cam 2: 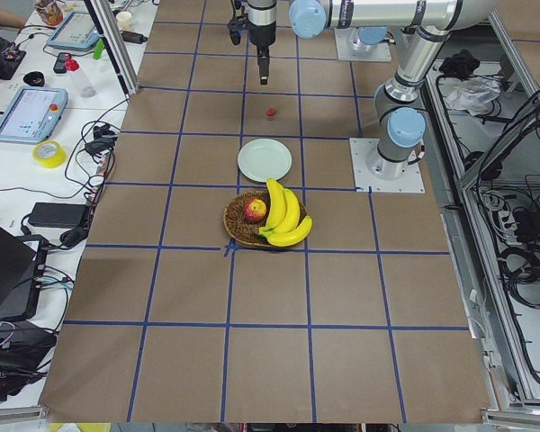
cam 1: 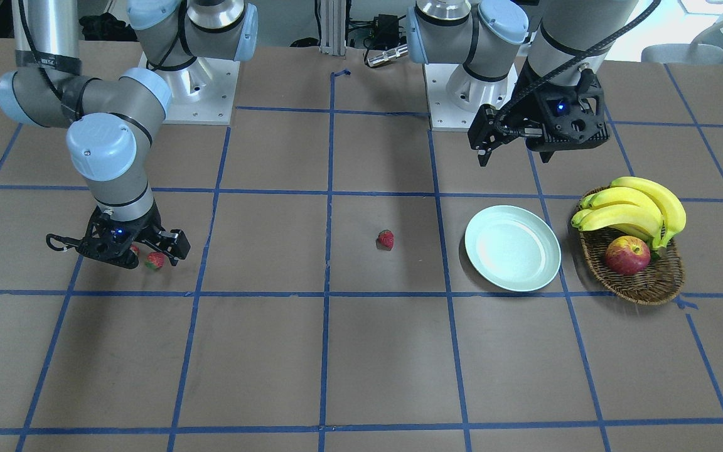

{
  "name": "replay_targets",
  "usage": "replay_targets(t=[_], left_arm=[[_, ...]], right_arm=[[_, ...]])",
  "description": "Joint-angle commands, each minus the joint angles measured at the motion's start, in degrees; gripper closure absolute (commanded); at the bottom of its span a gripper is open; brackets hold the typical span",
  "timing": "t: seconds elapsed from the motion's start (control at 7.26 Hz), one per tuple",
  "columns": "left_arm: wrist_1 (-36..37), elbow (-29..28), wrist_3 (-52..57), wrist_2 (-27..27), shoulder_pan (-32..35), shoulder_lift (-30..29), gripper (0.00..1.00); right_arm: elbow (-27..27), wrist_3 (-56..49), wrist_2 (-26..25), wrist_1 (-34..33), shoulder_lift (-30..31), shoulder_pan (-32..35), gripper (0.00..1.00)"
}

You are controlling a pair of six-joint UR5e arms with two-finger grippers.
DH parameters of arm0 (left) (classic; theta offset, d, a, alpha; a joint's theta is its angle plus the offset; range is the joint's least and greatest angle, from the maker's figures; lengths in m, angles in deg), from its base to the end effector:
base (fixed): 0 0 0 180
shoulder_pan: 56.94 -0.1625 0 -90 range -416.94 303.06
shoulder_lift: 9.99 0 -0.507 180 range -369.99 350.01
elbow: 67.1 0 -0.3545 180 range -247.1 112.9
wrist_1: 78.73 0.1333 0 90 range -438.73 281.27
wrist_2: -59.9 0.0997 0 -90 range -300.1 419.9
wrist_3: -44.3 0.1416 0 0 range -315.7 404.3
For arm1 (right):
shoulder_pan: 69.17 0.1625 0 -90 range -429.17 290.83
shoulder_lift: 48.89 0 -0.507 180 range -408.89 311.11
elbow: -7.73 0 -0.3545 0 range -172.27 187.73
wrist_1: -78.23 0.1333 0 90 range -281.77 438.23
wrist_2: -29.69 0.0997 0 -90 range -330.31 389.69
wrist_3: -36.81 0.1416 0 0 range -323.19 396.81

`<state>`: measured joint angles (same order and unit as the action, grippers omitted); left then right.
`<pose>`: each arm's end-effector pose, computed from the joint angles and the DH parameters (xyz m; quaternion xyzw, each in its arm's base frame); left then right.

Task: Collect all strawberries into plate
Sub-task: 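Move the right gripper to the two far strawberries and grasp one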

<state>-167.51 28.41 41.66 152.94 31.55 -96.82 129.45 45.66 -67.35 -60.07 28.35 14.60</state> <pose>-0.1146 -0.4263 0.5109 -0.0359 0.9990 0.0095 0.0266 0.0638 -0.4835 0.2750 -0.1329 -0.9887 0.0347 0.0606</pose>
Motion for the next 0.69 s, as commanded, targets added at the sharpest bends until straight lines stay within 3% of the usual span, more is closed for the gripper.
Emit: replay_targets(t=[0.0, 0.41, 0.55], left_arm=[[0.28, 1.08, 0.0, -0.05, 0.02, 0.08, 0.0], [0.28, 1.17, 0.0, 0.04, 0.02, 0.17, 0.0], [0.28, 1.17, 0.0, -0.05, 0.19, 0.08, 0.0]], right_arm=[[1.15, 6.6, 1.67, -1.88, -1.38, -0.1, 0.0], [1.59, 6.36, 1.68, -2.68, -2.88, -0.1, 0.02], [1.68, 6.18, 1.51, -2.5, -2.88, -0.1, 0.16]])
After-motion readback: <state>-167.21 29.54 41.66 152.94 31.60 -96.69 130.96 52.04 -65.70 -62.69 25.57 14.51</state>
